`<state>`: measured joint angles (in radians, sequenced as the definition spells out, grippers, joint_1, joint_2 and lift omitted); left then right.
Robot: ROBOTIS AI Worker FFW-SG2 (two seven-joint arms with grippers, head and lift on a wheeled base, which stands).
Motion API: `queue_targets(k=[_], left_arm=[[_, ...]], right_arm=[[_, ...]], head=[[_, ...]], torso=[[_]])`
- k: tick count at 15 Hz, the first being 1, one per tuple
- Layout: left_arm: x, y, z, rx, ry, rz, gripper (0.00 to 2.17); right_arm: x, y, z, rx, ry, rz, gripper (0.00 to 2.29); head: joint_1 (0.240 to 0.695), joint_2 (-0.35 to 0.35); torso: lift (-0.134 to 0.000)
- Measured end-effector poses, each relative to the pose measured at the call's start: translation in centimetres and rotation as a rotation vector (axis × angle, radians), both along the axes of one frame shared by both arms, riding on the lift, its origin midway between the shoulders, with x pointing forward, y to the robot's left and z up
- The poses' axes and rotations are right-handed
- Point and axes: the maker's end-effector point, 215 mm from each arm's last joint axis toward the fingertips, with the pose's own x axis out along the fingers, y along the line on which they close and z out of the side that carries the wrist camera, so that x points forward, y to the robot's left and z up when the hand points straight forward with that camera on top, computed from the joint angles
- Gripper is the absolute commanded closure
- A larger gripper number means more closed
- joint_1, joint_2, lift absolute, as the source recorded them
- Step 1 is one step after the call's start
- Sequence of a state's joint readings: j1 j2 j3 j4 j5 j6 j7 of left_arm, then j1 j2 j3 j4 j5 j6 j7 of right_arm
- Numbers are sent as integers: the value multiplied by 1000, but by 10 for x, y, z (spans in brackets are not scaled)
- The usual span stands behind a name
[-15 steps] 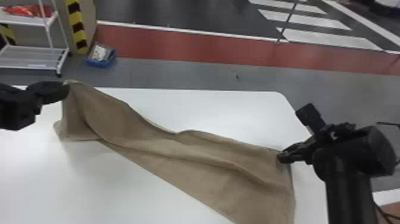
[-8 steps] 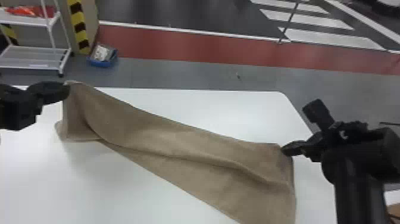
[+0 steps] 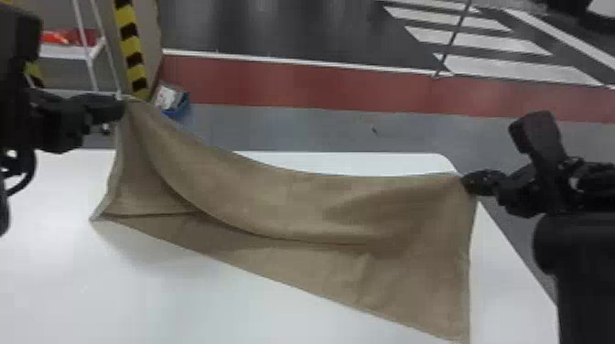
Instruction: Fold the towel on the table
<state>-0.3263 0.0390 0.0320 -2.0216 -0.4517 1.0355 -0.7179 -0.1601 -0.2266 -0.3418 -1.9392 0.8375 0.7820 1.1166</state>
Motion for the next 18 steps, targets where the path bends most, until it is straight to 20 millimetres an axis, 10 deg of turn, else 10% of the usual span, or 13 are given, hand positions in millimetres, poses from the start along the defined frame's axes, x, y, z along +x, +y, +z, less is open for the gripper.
queue_targets(k=[6,10,13,18], left_arm=[[115,11,65,67,-2,89,1588],[122,30,105,21,-69,85,1588],[84,70,77,7,-124,76,1588],[-71,90,-16,66,-154,-58,1588]], right_arm=[[79,-38,77,20,-95,-217,1710],[93,-59,151,48,-184,-269,1710],[73,-71,139,59,-175,-228,1710],[-63,-31,30,-17,-67,-11,1710]], head=[[449,-205],[348,-200],[381,-186],[600,-181]], torso=[[-125],[-125],[-125],[-125]])
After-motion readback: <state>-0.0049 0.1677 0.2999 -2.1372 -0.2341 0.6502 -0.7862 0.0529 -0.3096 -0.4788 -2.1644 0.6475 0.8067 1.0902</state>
